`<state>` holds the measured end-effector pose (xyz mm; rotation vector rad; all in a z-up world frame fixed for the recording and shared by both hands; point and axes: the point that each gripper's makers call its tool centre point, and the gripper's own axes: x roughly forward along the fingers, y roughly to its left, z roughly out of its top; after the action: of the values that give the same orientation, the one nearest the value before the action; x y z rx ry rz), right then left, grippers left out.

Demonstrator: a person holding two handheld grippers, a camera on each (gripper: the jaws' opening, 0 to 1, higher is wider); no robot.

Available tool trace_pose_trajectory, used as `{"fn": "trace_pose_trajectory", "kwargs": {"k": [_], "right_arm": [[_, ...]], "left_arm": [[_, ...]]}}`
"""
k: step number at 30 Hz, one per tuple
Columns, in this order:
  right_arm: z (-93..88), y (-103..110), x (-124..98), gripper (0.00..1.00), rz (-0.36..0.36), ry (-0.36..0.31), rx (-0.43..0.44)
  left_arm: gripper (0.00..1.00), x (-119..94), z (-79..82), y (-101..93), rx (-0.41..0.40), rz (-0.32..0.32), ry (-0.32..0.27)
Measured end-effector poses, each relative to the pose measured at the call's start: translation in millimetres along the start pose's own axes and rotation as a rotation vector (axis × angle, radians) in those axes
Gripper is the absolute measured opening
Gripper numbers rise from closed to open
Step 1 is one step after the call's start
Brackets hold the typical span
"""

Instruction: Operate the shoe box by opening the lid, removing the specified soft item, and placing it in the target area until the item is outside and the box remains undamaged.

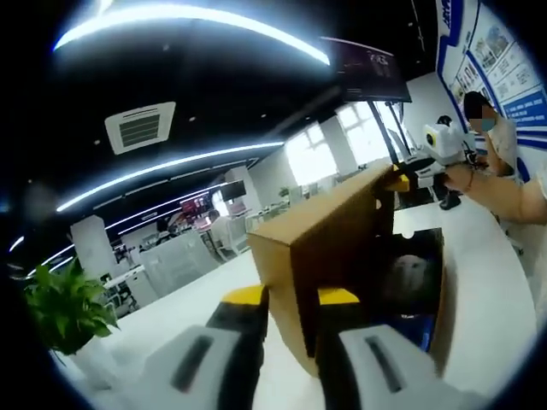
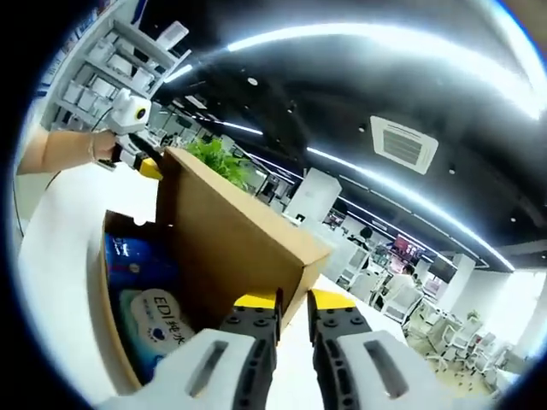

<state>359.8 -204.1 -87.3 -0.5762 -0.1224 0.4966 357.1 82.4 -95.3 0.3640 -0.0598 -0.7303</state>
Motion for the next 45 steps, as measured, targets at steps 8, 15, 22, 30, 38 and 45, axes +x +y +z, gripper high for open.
{"fn": "trace_pose_trajectory", "kwargs": {"k": [8, 15, 22, 30, 38, 45], "right_arm": [[3.4, -13, 15, 0.07, -0.022, 0.009, 0.090], [3.2, -16, 20, 0.05, -0.048, 0.027, 0.096], [1.8, -18, 24, 0.05, -0.065, 0.055, 0.107], [-0.7, -28, 34, 0.05, -0.075, 0.072, 0.134], [-4.2, -33, 45, 0.05, -0.088, 0.098, 0.108], [-5.2, -37, 50, 0.08, -0.086, 0.087, 0.095]], "left_arm": [[0.21, 11, 3.6, 13.3, -0.019, 0.013, -0.006], [0.22, 19, -6.7, 16.0, -0.077, -0.008, 0.005], [0.23, 22, -19.8, 14.9, -0.094, -0.017, 0.033], [0.17, 30, -29.1, 18.3, -0.110, -0.016, 0.059], [0.14, 39, -29.2, 24.5, -0.114, 0.023, 0.079], [0.09, 44, -30.4, 31.0, -0.118, 0.081, 0.101]]}}
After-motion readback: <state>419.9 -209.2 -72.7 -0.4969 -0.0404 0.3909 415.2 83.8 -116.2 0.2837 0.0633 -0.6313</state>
